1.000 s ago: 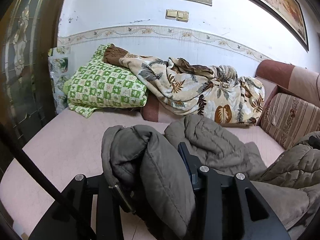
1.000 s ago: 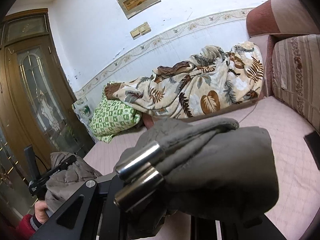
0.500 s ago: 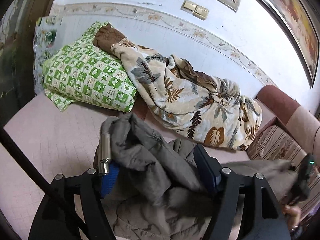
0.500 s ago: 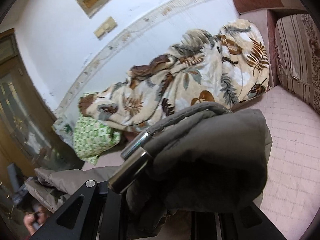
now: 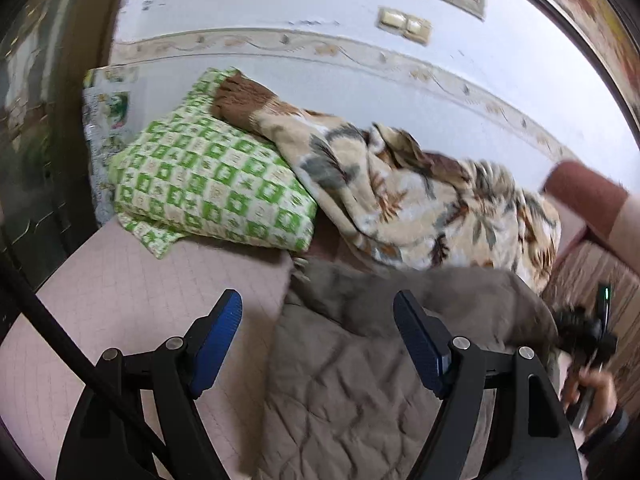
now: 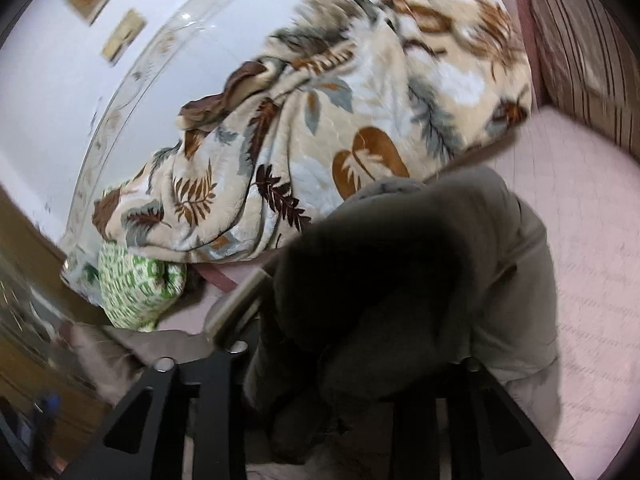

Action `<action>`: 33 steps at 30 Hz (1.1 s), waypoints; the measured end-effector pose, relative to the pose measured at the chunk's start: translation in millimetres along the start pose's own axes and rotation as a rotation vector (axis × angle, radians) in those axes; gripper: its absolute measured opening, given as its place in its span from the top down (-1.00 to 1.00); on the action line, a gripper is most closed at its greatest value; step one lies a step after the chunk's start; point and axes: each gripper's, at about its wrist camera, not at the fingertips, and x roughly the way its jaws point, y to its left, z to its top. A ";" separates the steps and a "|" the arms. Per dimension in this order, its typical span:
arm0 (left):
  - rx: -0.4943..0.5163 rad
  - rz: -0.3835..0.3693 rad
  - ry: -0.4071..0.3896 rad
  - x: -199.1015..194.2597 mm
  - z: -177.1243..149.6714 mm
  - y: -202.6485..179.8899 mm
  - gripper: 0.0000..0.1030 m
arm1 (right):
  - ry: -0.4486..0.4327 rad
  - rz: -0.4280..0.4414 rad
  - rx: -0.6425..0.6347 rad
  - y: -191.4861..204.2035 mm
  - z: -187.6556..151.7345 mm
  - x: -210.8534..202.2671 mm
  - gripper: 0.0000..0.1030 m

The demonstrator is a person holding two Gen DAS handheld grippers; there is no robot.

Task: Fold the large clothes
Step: 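Lay the folded jacket down, open both grippers and press it flat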

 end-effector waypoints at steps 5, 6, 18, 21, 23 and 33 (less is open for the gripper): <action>0.076 -0.054 0.059 25.0 -26.4 -32.9 -0.50 | 0.045 0.002 -0.015 6.9 3.9 -3.4 0.04; 0.095 -0.063 0.072 30.8 -32.2 -40.0 -0.50 | 0.042 0.010 -0.023 8.9 3.3 -6.7 0.01; 0.178 -0.066 0.159 78.3 -68.6 -75.7 -0.50 | -0.005 0.206 0.128 -6.6 14.2 -30.7 -0.42; 0.181 -0.059 0.168 85.7 -72.1 -75.4 -0.50 | -0.034 0.191 0.033 9.5 14.3 -47.5 -0.44; 0.191 -0.058 0.173 89.2 -76.2 -78.1 -0.50 | -0.022 0.148 -0.104 32.8 0.8 -50.0 -0.44; 0.246 -0.013 0.269 148.2 -104.2 -98.9 -0.51 | 0.093 -0.080 -0.506 65.8 -79.0 24.6 -0.44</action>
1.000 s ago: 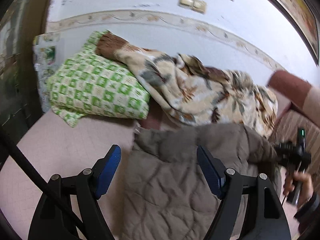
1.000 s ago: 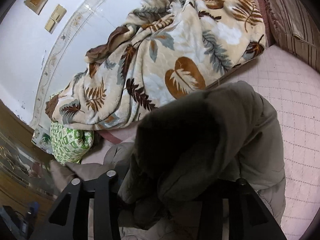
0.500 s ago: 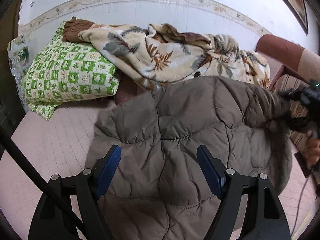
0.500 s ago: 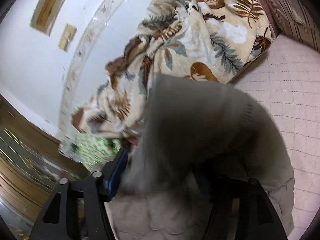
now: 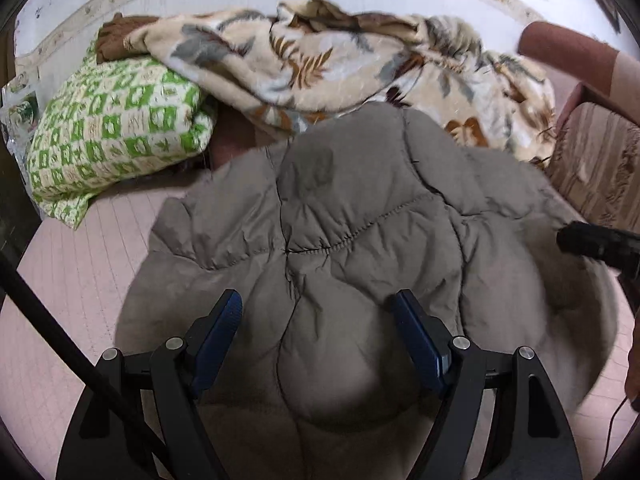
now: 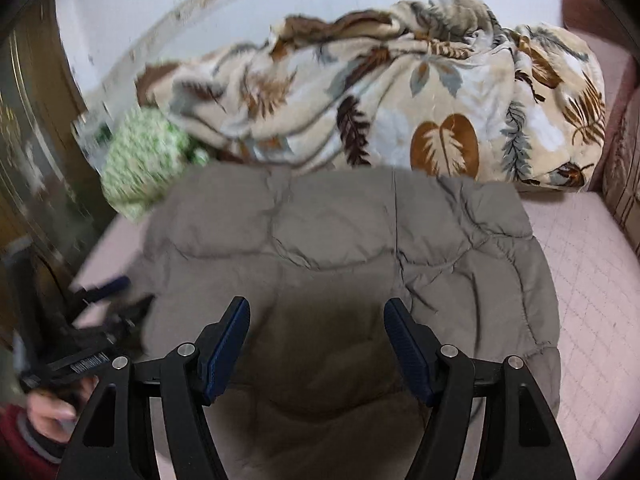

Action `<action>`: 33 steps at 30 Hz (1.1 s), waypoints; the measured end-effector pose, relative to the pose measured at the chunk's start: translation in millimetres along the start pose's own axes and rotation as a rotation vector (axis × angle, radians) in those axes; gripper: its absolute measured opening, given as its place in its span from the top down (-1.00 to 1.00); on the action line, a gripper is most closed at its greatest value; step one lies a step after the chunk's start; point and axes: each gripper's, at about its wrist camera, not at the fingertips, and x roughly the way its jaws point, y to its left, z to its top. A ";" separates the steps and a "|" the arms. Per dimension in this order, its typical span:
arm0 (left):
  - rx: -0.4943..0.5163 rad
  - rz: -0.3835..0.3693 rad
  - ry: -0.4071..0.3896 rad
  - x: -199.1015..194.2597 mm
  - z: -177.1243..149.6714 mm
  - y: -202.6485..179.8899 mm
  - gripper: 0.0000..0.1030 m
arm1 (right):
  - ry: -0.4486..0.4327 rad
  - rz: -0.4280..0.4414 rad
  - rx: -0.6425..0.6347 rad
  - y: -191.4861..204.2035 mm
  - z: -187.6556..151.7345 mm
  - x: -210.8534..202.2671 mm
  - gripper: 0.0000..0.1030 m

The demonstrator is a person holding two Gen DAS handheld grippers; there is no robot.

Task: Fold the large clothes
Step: 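Lay the folded jacket down, open both grippers and press it flat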

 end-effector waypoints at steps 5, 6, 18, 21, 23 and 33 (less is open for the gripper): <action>-0.075 0.013 0.074 33.6 4.0 16.7 -0.63 | 0.072 -0.108 -0.034 -15.4 -7.6 37.1 -0.46; -0.088 0.019 0.085 40.7 4.8 20.3 -0.67 | 0.083 -0.112 -0.029 -20.5 -6.4 43.6 -0.49; -0.115 0.072 0.092 95.7 6.3 26.9 -1.00 | 0.159 -0.089 0.041 -51.8 -11.0 98.2 -0.72; -0.104 0.092 0.131 94.2 8.0 24.6 -1.00 | 0.166 -0.131 0.033 -47.0 -11.4 92.8 -0.72; -0.124 0.093 0.135 73.1 2.9 27.0 -0.99 | 0.132 -0.156 0.026 -42.0 -13.5 74.7 -0.73; -0.164 0.049 -0.015 -81.2 -83.4 44.2 -0.98 | -0.071 -0.075 0.069 10.2 -102.0 -90.5 -0.75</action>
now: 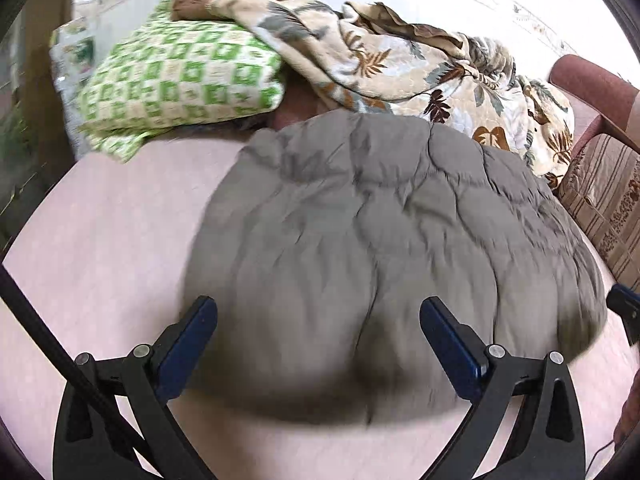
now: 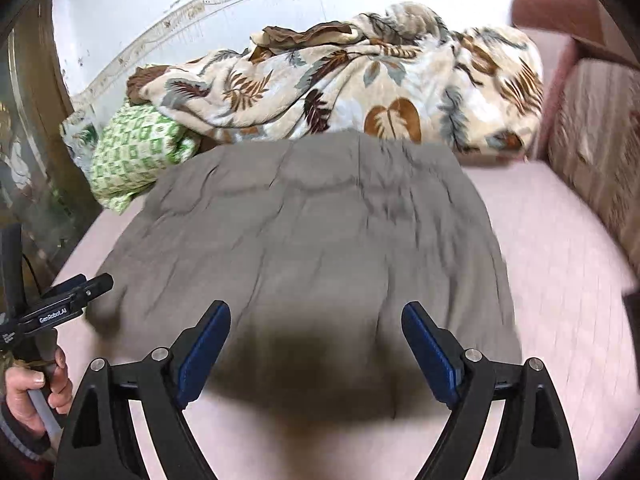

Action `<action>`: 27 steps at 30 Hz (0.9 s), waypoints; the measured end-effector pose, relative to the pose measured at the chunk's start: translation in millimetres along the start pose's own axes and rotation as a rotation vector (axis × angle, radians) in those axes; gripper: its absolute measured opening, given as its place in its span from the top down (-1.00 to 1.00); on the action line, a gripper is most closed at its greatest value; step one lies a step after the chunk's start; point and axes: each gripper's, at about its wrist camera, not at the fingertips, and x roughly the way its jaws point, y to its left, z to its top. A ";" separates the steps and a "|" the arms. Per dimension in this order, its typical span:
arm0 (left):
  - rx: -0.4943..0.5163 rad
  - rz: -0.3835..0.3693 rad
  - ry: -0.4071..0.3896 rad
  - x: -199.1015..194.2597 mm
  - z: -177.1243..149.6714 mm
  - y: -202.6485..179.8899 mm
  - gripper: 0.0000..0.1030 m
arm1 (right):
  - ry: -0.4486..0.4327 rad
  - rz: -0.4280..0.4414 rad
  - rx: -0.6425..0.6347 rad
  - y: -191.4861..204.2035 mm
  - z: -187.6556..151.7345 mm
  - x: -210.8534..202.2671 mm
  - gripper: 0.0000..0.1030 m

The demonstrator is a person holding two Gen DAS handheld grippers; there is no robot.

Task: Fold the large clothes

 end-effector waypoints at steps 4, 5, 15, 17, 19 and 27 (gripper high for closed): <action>-0.024 0.048 0.001 -29.2 -25.5 11.3 -0.98 | -0.020 -0.016 0.008 5.9 -30.2 -19.3 -0.75; -0.037 0.055 0.002 -34.5 -28.8 15.1 -0.98 | -0.024 -0.013 0.020 6.5 -32.3 -20.1 -0.75; -0.045 0.117 -0.046 -21.6 -22.5 6.6 -0.98 | -0.061 -0.004 0.002 28.1 -20.0 0.7 -0.75; -0.040 0.105 -0.021 -4.2 -23.2 4.4 -0.98 | -0.059 -0.023 -0.004 27.2 -17.7 11.7 -0.75; -0.038 0.119 0.003 12.0 -24.3 4.4 -0.98 | -0.042 -0.031 0.004 20.8 -15.0 26.1 -0.75; 0.012 0.157 0.101 49.3 -22.8 0.3 -1.00 | 0.094 -0.044 0.041 3.9 -18.7 77.7 -0.80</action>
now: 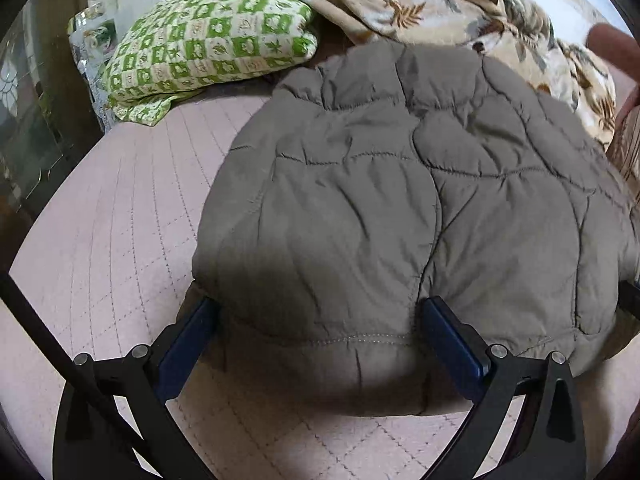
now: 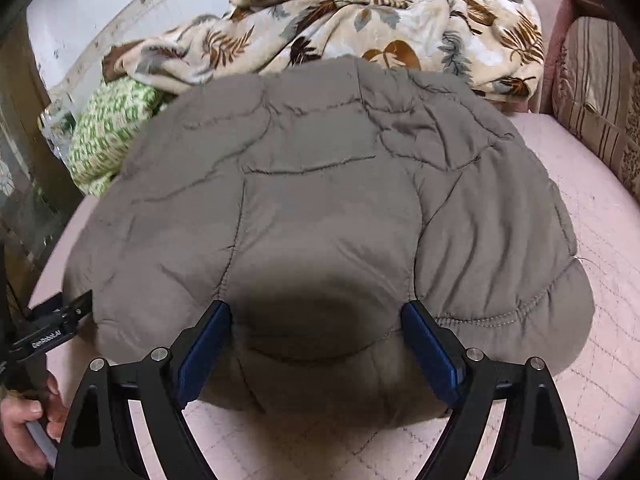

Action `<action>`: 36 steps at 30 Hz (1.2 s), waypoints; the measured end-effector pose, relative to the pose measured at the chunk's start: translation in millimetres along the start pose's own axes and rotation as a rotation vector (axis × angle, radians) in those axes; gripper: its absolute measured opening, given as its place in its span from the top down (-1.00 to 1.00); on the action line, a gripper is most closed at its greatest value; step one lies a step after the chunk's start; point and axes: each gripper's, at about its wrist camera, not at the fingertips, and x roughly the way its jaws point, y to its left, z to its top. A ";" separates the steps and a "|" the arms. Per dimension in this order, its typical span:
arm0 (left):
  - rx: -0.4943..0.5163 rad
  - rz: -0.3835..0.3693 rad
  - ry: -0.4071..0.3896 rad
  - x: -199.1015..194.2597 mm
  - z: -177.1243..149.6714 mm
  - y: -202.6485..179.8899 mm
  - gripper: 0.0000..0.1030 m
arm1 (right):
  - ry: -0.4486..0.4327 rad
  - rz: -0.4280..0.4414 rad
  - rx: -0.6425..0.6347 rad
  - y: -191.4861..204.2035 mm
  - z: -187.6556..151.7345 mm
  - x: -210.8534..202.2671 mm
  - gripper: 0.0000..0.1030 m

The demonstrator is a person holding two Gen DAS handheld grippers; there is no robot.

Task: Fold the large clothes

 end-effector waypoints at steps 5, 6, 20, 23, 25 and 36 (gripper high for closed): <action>0.008 -0.020 0.010 1.2 2.7 3.0 -1.00 | 0.000 -0.009 -0.023 2.6 -2.2 2.8 -0.86; 0.012 -0.021 0.003 -1.7 2.7 2.9 -1.00 | -0.007 -0.002 -0.022 2.3 -2.8 0.4 -0.86; -0.185 -0.068 -0.028 -26.5 11.5 77.9 -1.00 | -0.151 0.114 0.270 -78.1 -0.5 -65.1 -0.86; -0.223 -0.062 0.038 -12.2 7.4 87.2 -1.00 | -0.136 0.141 0.346 -93.5 -2.9 -61.8 -0.86; -0.246 -0.089 0.080 -2.9 4.7 90.0 -1.00 | -0.092 0.181 0.386 -100.1 -4.6 -51.0 -0.86; -0.317 -0.147 0.023 -17.3 6.7 116.3 -1.00 | -0.141 0.158 0.468 -125.3 -5.2 -71.0 -0.86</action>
